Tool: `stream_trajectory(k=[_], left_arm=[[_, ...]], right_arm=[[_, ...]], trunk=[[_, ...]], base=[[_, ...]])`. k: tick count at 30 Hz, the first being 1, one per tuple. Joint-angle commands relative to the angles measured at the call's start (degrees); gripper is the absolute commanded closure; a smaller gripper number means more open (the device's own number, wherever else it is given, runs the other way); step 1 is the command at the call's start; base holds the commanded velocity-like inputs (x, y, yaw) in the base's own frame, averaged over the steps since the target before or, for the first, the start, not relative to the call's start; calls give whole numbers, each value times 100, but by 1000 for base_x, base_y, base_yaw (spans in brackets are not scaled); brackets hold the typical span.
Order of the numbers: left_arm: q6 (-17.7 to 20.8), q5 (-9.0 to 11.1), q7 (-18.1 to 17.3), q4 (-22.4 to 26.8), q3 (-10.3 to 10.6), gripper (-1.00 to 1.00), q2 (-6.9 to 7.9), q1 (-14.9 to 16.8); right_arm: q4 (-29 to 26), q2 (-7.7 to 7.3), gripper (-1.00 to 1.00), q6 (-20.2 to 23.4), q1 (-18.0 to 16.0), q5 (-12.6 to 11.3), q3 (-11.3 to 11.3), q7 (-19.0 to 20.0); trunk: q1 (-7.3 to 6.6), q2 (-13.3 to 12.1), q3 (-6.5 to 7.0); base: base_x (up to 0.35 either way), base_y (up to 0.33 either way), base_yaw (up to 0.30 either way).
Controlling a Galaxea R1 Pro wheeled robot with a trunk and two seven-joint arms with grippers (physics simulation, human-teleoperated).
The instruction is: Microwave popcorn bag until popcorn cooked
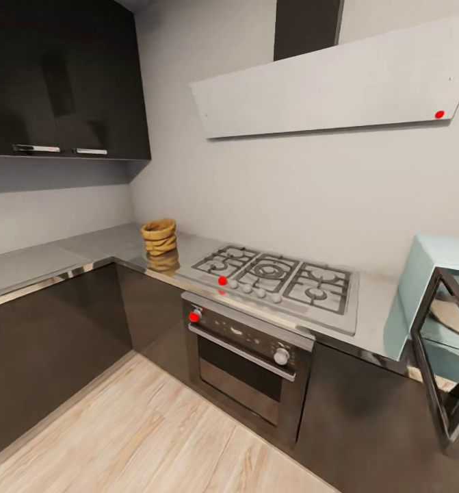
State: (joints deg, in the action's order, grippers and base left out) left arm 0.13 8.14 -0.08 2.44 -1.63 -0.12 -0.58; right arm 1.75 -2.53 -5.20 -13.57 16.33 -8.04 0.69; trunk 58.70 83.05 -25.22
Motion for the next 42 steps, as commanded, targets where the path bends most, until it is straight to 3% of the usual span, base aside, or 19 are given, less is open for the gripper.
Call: stream_trajectory(k=[1, 35, 42], left_arm=[[7, 39, -1, 12, -11, -100, 1, -4], [-26, 39, -1, 20, -13, -100, 3, -4], [-22, 39, -1, 18, -13, -100, 3, -4]], right_arm=[[19, -11, -100, -34, -10, 45, -49, -9], [19, -30, -100, -42, -6, 60, -32, 41], [19, -20, -100, -51, -6, 446, -31, 53]], trunk=[[3, 2, -5], [3, 2, -5], [3, 2, -5]], base=[[282, 235, 0], [253, 258, 0], [250, 147, 0]])
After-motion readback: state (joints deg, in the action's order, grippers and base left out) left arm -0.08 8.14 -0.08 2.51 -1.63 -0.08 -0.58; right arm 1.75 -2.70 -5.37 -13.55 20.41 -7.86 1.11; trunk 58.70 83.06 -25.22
